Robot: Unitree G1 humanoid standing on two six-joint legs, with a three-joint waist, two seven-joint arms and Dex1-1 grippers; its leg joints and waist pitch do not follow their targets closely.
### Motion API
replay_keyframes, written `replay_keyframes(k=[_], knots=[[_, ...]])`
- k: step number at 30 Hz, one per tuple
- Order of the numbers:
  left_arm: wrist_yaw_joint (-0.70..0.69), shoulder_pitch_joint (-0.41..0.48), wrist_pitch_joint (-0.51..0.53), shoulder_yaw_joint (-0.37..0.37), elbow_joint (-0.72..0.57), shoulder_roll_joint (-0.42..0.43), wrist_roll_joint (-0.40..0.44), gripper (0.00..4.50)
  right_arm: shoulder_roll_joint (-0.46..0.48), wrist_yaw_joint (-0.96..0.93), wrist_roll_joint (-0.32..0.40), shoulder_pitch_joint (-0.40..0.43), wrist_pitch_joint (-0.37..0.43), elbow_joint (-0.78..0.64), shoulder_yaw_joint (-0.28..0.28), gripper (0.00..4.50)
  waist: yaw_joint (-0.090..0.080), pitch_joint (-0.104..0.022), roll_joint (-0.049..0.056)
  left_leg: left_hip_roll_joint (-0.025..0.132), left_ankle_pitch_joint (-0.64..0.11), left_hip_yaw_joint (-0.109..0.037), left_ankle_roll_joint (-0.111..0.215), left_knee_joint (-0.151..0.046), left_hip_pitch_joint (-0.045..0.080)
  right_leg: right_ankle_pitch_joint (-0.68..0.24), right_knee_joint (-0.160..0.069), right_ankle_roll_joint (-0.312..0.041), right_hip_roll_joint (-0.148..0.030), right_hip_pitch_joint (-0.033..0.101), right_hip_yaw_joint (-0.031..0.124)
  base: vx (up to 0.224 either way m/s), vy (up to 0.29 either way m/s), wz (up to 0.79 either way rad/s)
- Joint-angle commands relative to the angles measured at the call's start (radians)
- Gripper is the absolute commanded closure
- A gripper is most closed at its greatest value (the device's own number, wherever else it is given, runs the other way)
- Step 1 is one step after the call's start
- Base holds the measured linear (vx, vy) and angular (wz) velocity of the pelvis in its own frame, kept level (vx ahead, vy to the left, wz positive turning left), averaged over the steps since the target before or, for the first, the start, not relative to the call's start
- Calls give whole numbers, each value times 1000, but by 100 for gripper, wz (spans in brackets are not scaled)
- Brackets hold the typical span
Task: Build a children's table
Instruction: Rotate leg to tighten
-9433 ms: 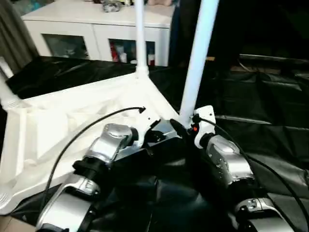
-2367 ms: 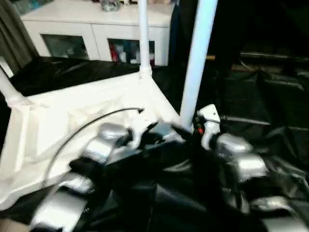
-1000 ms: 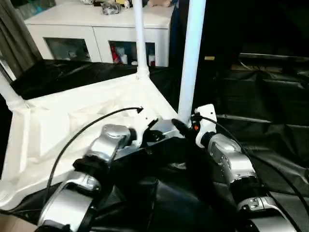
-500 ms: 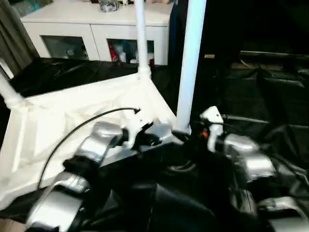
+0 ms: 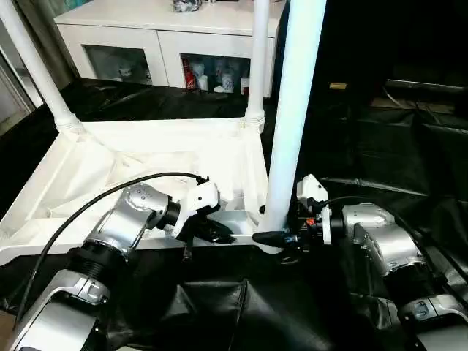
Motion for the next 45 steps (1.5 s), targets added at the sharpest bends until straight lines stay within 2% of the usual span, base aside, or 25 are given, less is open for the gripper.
replay_keyframes(k=[1,2,3,5,6,8,10,14,15,16,17,18,19,21,22,25,26,30,32,33,34,35,40,42,45], knots=[[-10,-10,-3,3,-30,-5,-14,450,5,11,5,9,17,-29,14,111,-4,-74,-5,65,-248,-30,31,-72,30,-236,-67,-218,-76,46,55,0,0,0],[-3,-12,-4,5,-26,-8,-14,450,5,10,6,12,20,-33,14,133,-4,-74,-6,65,-241,-30,33,-71,29,-228,-67,-218,-76,46,55,0,0,0],[21,-17,-5,12,-14,-17,-15,450,8,-5,8,23,20,-41,12,133,-4,-75,-1,65,-234,-31,35,-71,29,-214,-65,-220,-74,46,55,0,0,0],[38,-20,-5,16,-7,-22,-14,450,13,-22,7,27,19,-40,7,142,-4,-77,-2,65,-229,-30,35,-69,31,-188,-63,-227,-73,44,55,0,0,0],[82,-29,-3,31,14,-39,-12,450,30,-81,-1,39,11,-32,-7,160,-3,-78,3,65,-223,-30,36,-69,29,-175,-61,-231,-73,45,54,0,0,0],[130,-38,-4,45,33,-55,-8,450,48,-141,-11,45,4,-20,-20,175,-5,-77,0,65,-232,-31,29,-70,30,-176,-62,-230,-73,46,53,0,0,0],[188,-52,0,67,57,-79,-9,450,72,-208,-20,54,-5,-9,-35,182,-7,-75,0,63,-254,-31,20,-72,30,-209,-67,-223,-74,45,53,0,0,0],[334,-89,-1,98,118,-137,6,450,133,-393,-61,70,-18,29,-56,186,-15,-67,-3,58,-305,-34,-3,-76,34,-344,-85,-181,-78,42,53,0,0,0],[433,-113,7,117,157,-176,15,450,173,-507,-76,67,-22,59,-75,187,-15,-67,-3,58,-319,-36,-9,-77,37,-379,-90,-167,-80,43,53,0,0,0],[491,-128,15,130,177,-204,15,450,200,-578,-81,58,-20,80,-89,187,-20,-64,-1,59,-339,-36,-20,-80,43,-401,-95,-163,-78,36,53,0,0,0],[507,-132,17,134,183,-212,14,450,207,-597,-83,55,-19,85,-92,187,-21,-64,0,59,-346,-38,-26,-80,45,-409,-96,-162,-79,36,53,0,0,0],[611,-159,28,159,222,-266,7,450,257,-717,-95,32,-8,121,-107,187,-26,-61,-1,58,-360,-38,-34,-82,43,-421,-97,-157,-77,37,52,0,0,0],[649,-172,28,167,241,-295,4,450,287,-761,-99,22,-10,133,-110,187,-32,-61,4,55,-382,-41,-43,-82,48,-442,-99,-152,-75,33,49,0,0,0],[674,-183,24,168,256,-322,2,450,317,-785,-110,13,-20,136,-98,187,-37,-62,1,54,-394,-42,-34,-84,47,-441,-105,-146,-78,37,49,0,0,0],[675,-189,21,164,260,-339,1,450,335,-780,-126,9,-38,130,-73,187,-41,-63,6,54,-376,-43,-21,-86,38,-421,-104,-140,-79,43,49,0,0,0],[635,-186,11,155,248,-342,-5,450,345,-744,-116,7,-50,115,-67,187,-44,-67,4,52,-344,-40,3,-84,35,-378,-101,-142,-78,44,51,0,0,0],[619,-185,8,152,245,-340,-7,450,347,-732,-105,7,-44,111,-74,133,-46,-68,4,52,-326,-38,13,-82,33,-352,-99,-151,-76,46,52,0,0,0],[488,-151,-10,128,208,-299,-12,450,300,-644,-82,11,-34,71,-71,111,-49,-72,6,53,-288,-38,38,-81,24,-295,-89,-167,-75,54,50,0,0,0],[406,-128,-20,110,184,-267,-15,450,256,-559,-60,22,-28,29,-60,79,-54,-72,5,53,-280,-37,44,-81,23,-278,-88,-177,-75,56,50,0,0,0],[361,-115,-23,100,166,-249,-19,450,229,-511,-50,30,-26,7,-55,79,-52,-73,5,53,-264,-37,57,-78,18,-265,-85,-178,-74,62,48,0,0,0],[323,-104,-22,92,149,-234,-24,450,205,-471,-44,35,-25,-9,-50,79,-51,-75,7,56,-245,-36,69,-76,16,-236,-81,-182,-75,61,49,0,0,0],[248,-84,-13,77,114,-203,-38,450,160,-384,-30,49,-26,-40,-41,79,-50,-78,4,57,-227,-34,78,-72,18,-209,-78,-194,-74,60,48,0,0,0],[107,-53,5,34,55,-123,-47,450,65,-232,0,68,7,-88,-38,79,-40,-83,7,62,-167,-30,113,-64,20,-110,-61,-240,-70,54,48,0,0,0],[44,-42,22,21,31,-86,-53,450,24,-159,8,74,21,-107,-36,79,-34,-80,6,62,-174,-28,113,-65,21,-130,-63,-238,-70,53,48,0,0,0],[-27,-28,49,10,-7,-42,-60,450,-14,-90,16,75,16,-116,-28,79,-23,-77,7,67,-224,-28,83,-69,31,-196,-69,-234,-71,44,50,0,0,0]])
